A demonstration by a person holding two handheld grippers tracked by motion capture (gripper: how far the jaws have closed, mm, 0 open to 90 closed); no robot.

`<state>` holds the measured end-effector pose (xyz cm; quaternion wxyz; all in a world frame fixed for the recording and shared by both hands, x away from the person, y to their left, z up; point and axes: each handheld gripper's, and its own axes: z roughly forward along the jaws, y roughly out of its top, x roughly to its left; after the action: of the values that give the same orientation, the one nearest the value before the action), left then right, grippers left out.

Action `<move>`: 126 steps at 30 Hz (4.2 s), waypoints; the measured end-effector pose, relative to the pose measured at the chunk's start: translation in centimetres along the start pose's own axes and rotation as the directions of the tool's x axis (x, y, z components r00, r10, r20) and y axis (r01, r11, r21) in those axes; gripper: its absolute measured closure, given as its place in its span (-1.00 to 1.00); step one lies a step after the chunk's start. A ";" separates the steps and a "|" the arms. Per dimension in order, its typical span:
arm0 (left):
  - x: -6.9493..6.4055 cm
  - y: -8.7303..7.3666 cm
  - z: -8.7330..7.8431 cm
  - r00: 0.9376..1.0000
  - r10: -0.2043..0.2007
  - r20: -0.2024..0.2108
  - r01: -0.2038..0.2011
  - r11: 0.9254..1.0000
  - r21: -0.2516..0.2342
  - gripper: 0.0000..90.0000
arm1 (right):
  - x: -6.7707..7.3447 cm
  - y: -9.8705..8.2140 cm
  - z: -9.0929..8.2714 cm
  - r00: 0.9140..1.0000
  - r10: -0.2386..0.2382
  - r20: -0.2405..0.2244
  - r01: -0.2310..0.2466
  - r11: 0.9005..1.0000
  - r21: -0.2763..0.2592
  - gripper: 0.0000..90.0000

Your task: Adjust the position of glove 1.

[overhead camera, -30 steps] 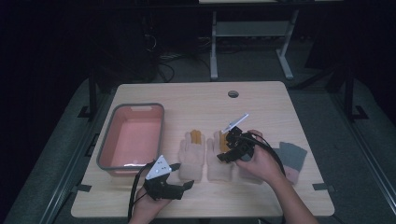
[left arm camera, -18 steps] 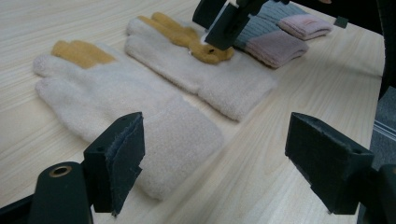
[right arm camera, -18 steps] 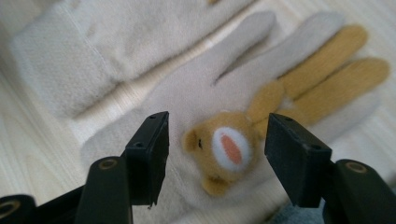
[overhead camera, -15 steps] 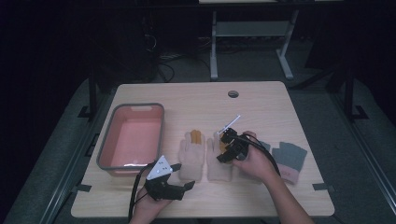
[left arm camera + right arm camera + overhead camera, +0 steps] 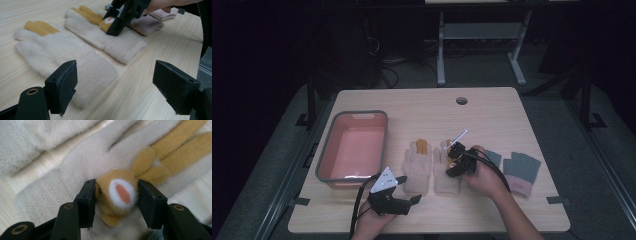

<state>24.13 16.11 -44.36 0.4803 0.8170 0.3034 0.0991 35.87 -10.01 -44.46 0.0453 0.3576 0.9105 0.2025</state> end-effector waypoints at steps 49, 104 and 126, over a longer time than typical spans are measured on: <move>0.3 0.0 -0.4 1.000 -0.017 -0.019 0.017 1.000 -0.026 -0.56 | 0.9 2.1 -4.1 1.000 -0.022 -0.013 0.022 0.999 -0.049 0.31; 0.7 0.2 -1.5 0.997 -0.048 -0.058 0.045 0.997 -0.062 -0.56 | 5.2 7.8 0.7 0.990 -0.113 -0.089 0.111 0.994 -0.025 0.16; 0.7 0.2 -1.6 0.997 -0.045 -0.061 0.040 0.997 -0.070 -0.56 | 7.2 10.7 1.6 0.982 -0.186 -0.035 0.184 0.981 -0.064 -0.05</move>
<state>24.02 17.63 -43.47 0.5003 0.7898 0.3321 0.1249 37.67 2.37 -41.17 0.0559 0.2657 0.9341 0.2320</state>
